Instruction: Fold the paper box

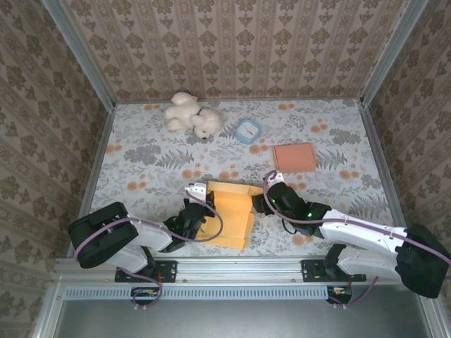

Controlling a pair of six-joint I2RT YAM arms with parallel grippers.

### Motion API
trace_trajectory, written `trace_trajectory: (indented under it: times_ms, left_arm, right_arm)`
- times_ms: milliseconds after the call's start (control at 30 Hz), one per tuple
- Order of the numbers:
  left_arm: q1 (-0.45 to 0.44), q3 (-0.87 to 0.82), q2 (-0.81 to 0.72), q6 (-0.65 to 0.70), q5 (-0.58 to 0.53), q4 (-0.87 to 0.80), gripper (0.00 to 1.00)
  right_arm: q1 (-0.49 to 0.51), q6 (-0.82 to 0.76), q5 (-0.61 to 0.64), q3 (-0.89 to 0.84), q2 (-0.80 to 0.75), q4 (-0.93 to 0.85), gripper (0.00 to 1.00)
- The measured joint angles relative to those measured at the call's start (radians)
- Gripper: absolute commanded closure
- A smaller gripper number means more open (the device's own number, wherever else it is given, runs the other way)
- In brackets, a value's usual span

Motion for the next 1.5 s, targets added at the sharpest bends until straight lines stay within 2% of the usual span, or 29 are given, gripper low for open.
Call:
trace_trajectory:
  times_ms: [500,800,1033,1267,1500]
  left_arm:
    - [0.011,0.003,0.11,-0.027,0.012,0.115,0.92]
    - [0.015,0.003,0.124,-0.041,0.01,0.136,0.92]
    - [0.021,0.003,0.122,-0.049,0.029,0.137,0.92]
    - [0.026,0.003,0.117,-0.049,0.04,0.132,0.92]
    - [0.032,0.002,0.108,-0.048,0.06,0.125,0.92]
  right_arm:
    - [-0.003,0.0,-0.037,0.006,0.117,0.148,0.36]
    - [-0.003,0.0,-0.037,0.0,0.109,0.169,0.36]
    - [-0.003,0.0,-0.064,-0.095,-0.069,0.161,0.35]
    - [-0.003,-0.004,-0.081,-0.124,-0.284,0.031,0.35]
    - [-0.01,-0.004,0.003,-0.146,-0.505,-0.126,0.33]
